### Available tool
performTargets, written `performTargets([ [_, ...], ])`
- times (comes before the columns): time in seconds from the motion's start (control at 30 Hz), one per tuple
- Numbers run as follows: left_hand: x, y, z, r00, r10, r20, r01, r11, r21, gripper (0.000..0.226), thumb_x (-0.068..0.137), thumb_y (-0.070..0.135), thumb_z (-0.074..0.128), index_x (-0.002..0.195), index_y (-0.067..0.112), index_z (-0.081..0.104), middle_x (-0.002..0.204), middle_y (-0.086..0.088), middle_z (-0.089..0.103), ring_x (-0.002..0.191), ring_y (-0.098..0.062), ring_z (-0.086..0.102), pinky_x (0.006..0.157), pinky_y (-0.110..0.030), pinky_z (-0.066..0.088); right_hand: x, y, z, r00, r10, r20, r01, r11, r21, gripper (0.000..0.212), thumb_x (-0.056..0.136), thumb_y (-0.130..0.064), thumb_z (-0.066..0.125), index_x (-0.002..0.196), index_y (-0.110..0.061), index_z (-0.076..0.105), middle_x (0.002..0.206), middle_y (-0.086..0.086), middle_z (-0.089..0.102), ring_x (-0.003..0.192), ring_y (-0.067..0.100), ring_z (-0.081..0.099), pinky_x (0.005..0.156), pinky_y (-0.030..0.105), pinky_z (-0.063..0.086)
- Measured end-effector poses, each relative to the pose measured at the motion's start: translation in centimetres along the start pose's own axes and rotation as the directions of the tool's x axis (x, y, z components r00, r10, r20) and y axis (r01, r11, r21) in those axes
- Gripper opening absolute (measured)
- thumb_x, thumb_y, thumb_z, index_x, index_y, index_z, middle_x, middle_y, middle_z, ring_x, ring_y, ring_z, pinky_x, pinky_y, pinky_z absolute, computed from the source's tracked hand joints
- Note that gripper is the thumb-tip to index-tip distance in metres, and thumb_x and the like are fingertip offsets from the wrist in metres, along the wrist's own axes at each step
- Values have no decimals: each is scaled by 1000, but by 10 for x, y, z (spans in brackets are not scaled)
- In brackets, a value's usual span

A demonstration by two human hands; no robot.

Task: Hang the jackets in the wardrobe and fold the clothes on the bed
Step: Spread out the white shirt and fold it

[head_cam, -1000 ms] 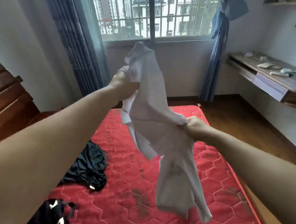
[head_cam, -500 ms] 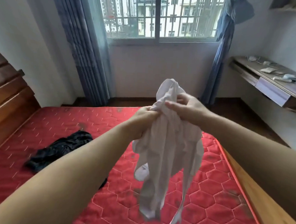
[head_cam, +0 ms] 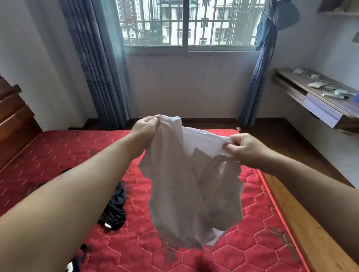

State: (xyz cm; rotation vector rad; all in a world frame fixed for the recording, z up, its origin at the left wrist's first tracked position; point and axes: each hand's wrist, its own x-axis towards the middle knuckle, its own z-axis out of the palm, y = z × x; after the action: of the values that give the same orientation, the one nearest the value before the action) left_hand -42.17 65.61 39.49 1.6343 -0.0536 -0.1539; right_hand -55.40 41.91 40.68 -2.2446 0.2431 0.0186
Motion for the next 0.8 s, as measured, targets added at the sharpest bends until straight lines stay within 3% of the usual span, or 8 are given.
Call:
performTargets([
  [0.17,2,-16,-28,998,-32,-58,45,973,227,25,102,28,45,87,19,62,78,-1,60,65,-14,56,54,-22,49,5,-13,-8,995,90,-49,-68,935,348,19,98,-23,52,98,-12,67,80,4,64,65,15,61,55,25,50],
  [0.33,-7,-31,-46,983,-98,-153,156,888,432,20,95,28,54,107,17,66,87,-6,65,64,-17,55,54,-25,46,9,-23,-19,978,93,-188,-13,921,389,20,97,-22,54,81,-15,64,73,4,62,56,14,58,52,25,46],
  [0.4,-13,-29,-39,988,-14,-154,102,810,577,30,92,27,59,120,17,61,111,-8,63,88,-22,61,74,-30,52,12,-27,-19,976,119,-182,-18,879,476,18,98,-21,54,83,-15,63,71,4,61,54,14,57,53,26,46],
  [0.43,-19,-24,-29,994,55,-92,9,812,583,34,92,28,62,124,17,58,116,-7,61,98,-23,60,81,-28,51,13,-31,-18,978,121,-170,-21,868,496,17,97,-21,54,85,-15,64,70,3,61,54,14,58,53,26,46],
  [0.5,-37,-10,-4,976,133,175,-191,905,380,31,89,38,66,116,22,62,107,-4,65,93,-19,60,70,-18,49,13,-38,-12,984,105,-145,-19,867,499,15,97,-22,56,88,-14,66,67,1,63,51,11,60,51,22,49],
  [0.6,-62,6,38,829,73,554,-277,914,295,45,73,51,77,111,37,59,102,1,68,88,-11,67,71,-21,55,11,-45,-3,990,97,-105,-27,848,529,18,97,-20,56,82,-13,64,57,-3,63,46,8,59,45,18,47],
  [0.7,-69,6,68,827,112,551,-400,806,437,61,72,36,83,123,27,51,90,3,65,79,-15,65,70,-30,54,9,-47,-2,988,128,-83,-57,814,578,23,99,-20,52,79,-12,60,60,3,60,50,14,58,51,23,48],
  [0.8,-66,4,77,838,68,542,-357,819,450,16,86,22,69,99,15,63,64,4,60,53,-11,57,55,-23,46,3,-37,-7,985,168,-46,-108,798,592,18,99,-19,52,85,-9,59,71,11,60,63,22,60,63,31,51],
])
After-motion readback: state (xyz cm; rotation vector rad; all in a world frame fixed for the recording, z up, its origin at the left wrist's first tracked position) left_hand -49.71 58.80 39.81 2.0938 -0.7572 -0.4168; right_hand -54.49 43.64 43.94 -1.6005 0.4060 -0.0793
